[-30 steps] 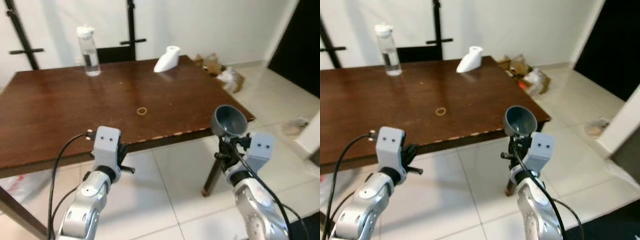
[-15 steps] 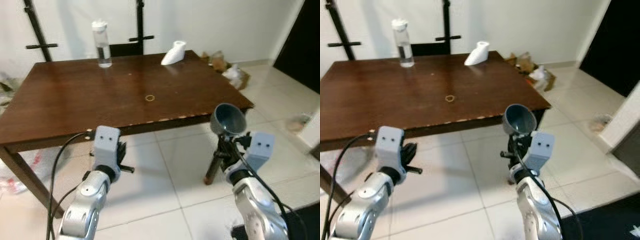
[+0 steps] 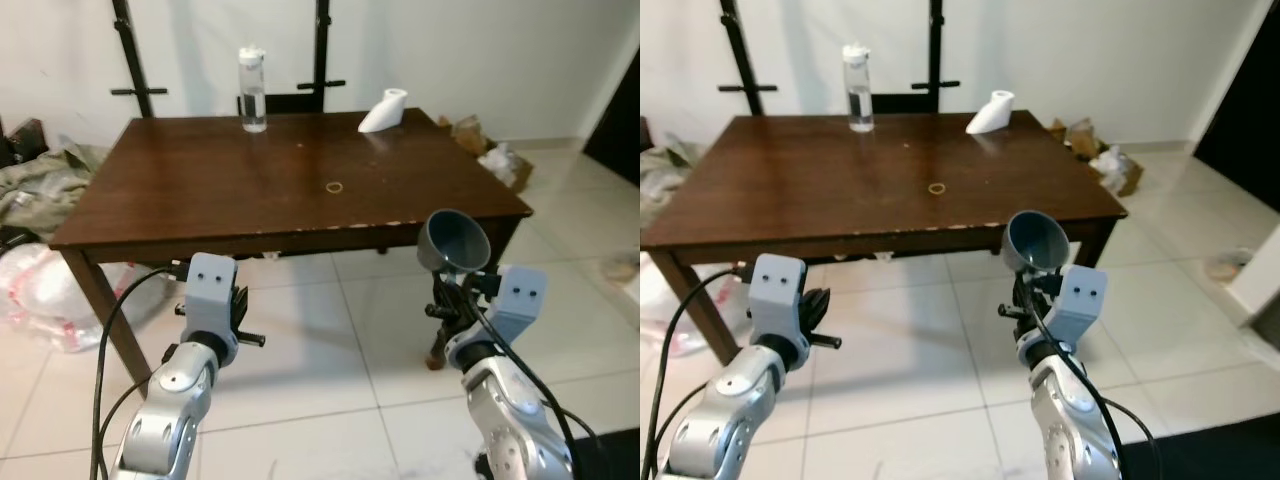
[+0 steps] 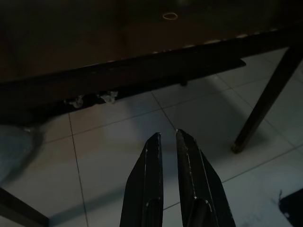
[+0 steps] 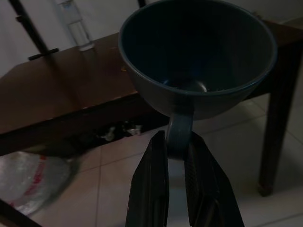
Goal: Setting the table
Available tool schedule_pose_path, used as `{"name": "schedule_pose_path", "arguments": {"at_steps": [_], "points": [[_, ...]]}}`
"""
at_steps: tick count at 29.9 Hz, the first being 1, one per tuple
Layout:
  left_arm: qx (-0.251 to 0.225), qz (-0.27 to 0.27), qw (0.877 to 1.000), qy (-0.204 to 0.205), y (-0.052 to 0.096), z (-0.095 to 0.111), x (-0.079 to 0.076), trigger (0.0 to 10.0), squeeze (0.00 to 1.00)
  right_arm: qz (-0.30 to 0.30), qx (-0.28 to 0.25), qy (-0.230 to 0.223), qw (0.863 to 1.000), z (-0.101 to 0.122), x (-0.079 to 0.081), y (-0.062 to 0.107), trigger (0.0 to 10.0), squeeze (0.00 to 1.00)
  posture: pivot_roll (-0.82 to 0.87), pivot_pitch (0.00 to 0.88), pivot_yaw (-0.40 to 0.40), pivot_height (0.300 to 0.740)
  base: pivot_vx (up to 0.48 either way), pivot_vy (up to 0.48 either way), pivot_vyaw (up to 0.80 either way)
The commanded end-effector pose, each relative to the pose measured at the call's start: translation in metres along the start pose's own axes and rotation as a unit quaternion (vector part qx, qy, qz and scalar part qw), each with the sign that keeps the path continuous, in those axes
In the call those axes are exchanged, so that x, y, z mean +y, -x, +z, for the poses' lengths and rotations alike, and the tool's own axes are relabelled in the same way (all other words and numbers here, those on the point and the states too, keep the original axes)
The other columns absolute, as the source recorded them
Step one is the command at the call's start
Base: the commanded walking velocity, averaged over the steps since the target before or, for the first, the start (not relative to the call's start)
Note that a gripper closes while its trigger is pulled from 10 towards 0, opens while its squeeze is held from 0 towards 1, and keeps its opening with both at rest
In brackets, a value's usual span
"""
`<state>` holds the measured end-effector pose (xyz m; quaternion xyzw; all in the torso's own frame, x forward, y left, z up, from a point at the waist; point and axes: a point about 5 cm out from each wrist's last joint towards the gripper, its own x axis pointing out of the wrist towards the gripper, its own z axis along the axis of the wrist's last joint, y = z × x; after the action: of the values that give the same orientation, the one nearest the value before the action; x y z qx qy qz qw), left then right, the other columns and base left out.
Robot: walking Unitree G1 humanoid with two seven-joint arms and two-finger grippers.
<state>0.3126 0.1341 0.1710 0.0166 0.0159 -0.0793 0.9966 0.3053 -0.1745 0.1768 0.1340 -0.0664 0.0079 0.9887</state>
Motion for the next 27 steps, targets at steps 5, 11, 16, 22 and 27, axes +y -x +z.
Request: {"name": "schedule_pose_path", "arguments": {"at_steps": [5,11,16,22,27], "points": [[0.024,0.001,1.0,0.001,-0.0009,-0.0084,-0.0036,10.0,0.0,0.012,-0.005,-0.026,1.0,0.0016,0.0015,0.0026,10.0,0.0,0.04,0.084,0.052,0.74,0.0,0.0,0.8],[0.025,0.007,1.0,-0.002,-0.0021,-0.0084,-0.0026,10.0,0.0,0.02,-0.005,-0.029,0.999,0.0015,0.0042,0.0021,10.0,0.0,0.05,0.086,0.052,0.74,0.0,0.0,0.79],[0.028,0.016,0.999,-0.003,-0.0024,-0.0084,-0.0005,10.0,0.0,0.027,-0.005,-0.032,0.999,0.0012,0.0063,0.0027,10.0,0.0,0.05,0.087,0.052,0.74,0.0,0.0,0.79],[0.033,0.03,0.999,-0.006,-0.003,-0.0093,0.0015,10.0,0.0,0.03,-0.007,-0.034,0.999,0.0019,0.0074,0.0028,10.0,0.0,0.05,0.089,0.055,0.74,0.0,0.0,0.79],[0.036,0.041,0.998,-0.005,-0.0037,-0.0097,0.0025,10.0,0.0,0.032,-0.009,-0.034,0.999,0.0023,0.0079,0.0033,10.0,0.0,0.05,0.089,0.056,0.74,0.0,0.0,0.79]]}}
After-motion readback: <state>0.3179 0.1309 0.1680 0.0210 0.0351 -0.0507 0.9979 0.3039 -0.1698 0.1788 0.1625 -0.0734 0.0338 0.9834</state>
